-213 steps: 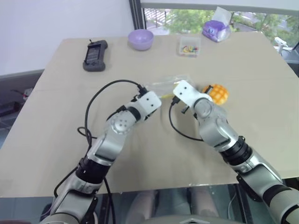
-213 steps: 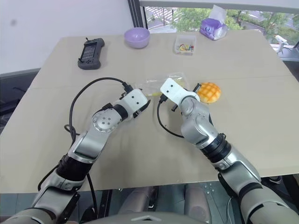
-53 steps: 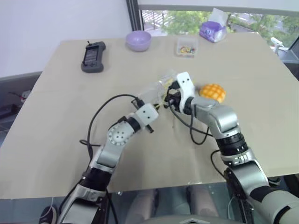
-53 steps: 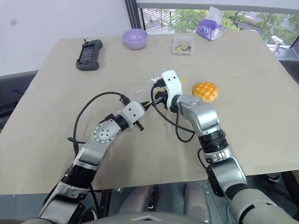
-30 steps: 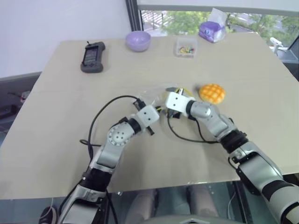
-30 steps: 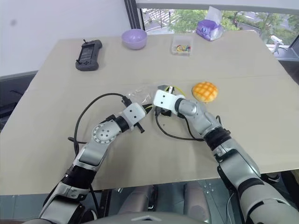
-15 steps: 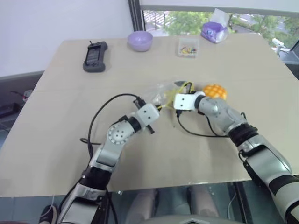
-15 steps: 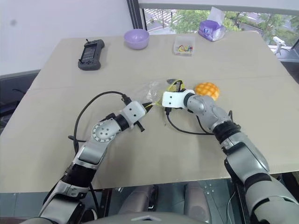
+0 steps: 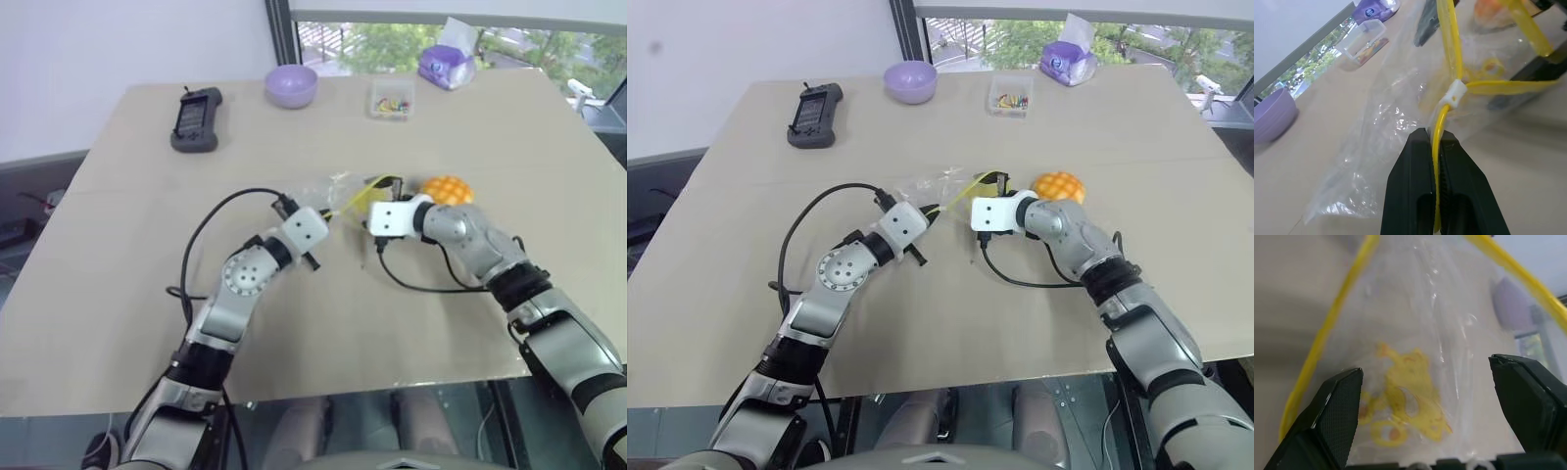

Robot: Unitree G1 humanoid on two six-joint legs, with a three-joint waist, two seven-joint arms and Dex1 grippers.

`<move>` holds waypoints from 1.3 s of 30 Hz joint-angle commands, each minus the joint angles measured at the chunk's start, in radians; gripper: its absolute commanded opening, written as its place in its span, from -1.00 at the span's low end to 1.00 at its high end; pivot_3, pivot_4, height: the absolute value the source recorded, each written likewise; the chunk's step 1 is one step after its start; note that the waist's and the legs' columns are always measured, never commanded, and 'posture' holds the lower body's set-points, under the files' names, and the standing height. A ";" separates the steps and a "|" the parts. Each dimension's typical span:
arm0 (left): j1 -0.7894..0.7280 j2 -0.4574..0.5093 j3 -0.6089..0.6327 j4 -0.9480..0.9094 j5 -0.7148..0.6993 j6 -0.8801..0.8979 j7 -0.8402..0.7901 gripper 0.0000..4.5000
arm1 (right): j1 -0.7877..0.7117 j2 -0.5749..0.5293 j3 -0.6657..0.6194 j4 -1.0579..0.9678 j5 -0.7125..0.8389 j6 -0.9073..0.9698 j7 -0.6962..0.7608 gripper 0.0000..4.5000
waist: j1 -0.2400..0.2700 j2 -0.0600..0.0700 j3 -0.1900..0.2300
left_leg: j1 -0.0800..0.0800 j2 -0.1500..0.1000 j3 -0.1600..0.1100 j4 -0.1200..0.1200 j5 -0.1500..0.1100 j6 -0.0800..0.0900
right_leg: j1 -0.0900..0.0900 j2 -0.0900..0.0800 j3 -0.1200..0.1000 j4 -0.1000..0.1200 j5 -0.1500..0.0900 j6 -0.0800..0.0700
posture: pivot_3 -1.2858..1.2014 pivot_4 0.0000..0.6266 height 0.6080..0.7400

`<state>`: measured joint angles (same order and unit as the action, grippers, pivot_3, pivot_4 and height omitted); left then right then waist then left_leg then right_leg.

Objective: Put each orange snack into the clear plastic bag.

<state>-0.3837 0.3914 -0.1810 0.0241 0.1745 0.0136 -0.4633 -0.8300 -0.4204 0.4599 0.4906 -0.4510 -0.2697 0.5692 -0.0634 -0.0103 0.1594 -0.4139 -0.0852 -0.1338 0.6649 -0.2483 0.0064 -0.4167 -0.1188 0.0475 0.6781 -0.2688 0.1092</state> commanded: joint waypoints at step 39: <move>0.036 0.003 0.056 -0.141 0.013 0.145 0.079 -1.00 | -0.050 -0.119 -0.457 0.041 0.504 0.852 0.098 0.96 | 0.023 0.000 0.000 | -0.001 0.000 0.000 0.001 0.000 0.000 | 0.001 -0.002 -0.001 0.000 0.000 0.000 | 0.03 -0.52 1.00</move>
<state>-0.3490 0.3868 -0.1452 -0.0691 0.1869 0.1612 -0.3905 -0.8471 -0.5390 -0.0008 0.4903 0.0709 0.6245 0.6868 -0.0407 -0.0104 0.1596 -0.4149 -0.0854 -0.1339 0.6655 -0.2485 0.0067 -0.4162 -0.1206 0.0464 0.6777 -0.2687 0.1091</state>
